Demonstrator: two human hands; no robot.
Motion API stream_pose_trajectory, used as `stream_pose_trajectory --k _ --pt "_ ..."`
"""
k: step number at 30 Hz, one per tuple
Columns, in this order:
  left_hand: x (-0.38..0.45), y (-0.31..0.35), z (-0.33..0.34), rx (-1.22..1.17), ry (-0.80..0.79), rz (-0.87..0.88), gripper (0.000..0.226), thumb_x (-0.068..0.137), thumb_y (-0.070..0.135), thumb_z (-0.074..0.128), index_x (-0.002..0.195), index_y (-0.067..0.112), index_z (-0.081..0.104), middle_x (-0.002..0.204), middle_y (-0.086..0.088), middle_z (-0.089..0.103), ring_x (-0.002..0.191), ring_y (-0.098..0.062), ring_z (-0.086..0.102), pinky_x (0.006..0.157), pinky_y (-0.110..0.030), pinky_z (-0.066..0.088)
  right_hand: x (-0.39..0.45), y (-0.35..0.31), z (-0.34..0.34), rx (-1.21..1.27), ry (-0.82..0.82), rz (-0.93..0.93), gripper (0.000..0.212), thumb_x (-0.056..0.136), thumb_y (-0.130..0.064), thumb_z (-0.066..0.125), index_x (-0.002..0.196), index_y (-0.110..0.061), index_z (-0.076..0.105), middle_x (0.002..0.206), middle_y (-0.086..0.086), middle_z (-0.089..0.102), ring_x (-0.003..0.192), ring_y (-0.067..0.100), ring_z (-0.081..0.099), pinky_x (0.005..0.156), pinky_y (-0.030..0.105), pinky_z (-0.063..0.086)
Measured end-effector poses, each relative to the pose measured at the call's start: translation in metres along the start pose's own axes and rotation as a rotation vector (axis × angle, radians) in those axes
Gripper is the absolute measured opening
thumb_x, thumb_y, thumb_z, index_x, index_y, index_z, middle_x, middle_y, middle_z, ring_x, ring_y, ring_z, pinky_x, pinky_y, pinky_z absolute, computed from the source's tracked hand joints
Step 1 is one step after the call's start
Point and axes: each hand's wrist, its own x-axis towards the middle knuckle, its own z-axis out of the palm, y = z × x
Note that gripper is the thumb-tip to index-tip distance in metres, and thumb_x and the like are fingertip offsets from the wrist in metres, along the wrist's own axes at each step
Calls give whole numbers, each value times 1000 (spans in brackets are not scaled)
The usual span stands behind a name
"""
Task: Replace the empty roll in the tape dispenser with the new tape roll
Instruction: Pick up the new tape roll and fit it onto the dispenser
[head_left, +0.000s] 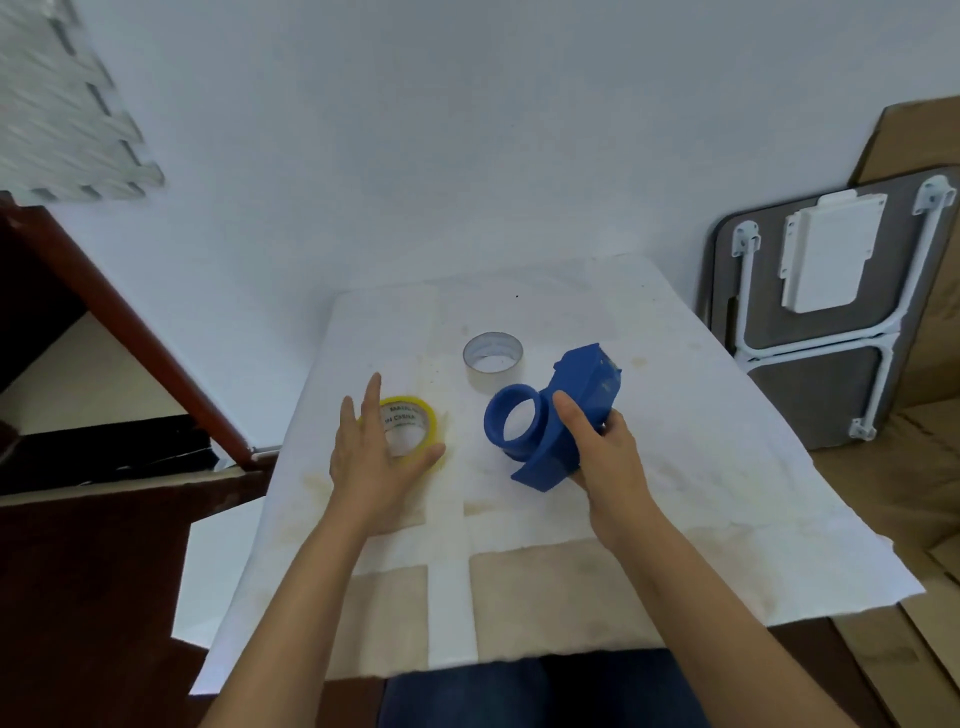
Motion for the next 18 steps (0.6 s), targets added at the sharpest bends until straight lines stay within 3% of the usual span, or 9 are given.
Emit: stream_pose_trajectory --k 4,9,13,18 --pt "-14 -7 7 -142 -28 -42 125 70 38 86 153 47 -7 166 -10 -3 154 -19 1 121 -47 21 -8 7 -1 -8 3 20 63 75 -48 77 127 -21 53 123 0 66 111 22 65 98 50 53" --pt "-12 -7 9 -230 24 -64 119 72 30 85 152 49 0 157 -9 18 144 -26 32 116 -41 30 -11 9 -7 11 -14 56 63 77 -49 74 129 -20 53 123 3 67 110 23 66 98 48 54" --pt "-13 -8 6 -244 8 -67 117 70 31 85 151 52 3 153 -8 23 141 -27 34 115 -42 32 -12 8 -10 50 1 88 62 84 -47 70 133 -18 47 122 5 67 110 23 66 97 45 55" --pt "-27 4 2 -452 -29 -72 118 65 35 90 149 53 9 146 -6 36 132 -22 45 111 -38 38 -16 9 -13 61 -2 120 61 87 -45 68 136 -19 43 124 3 64 112 23 64 101 46 51"
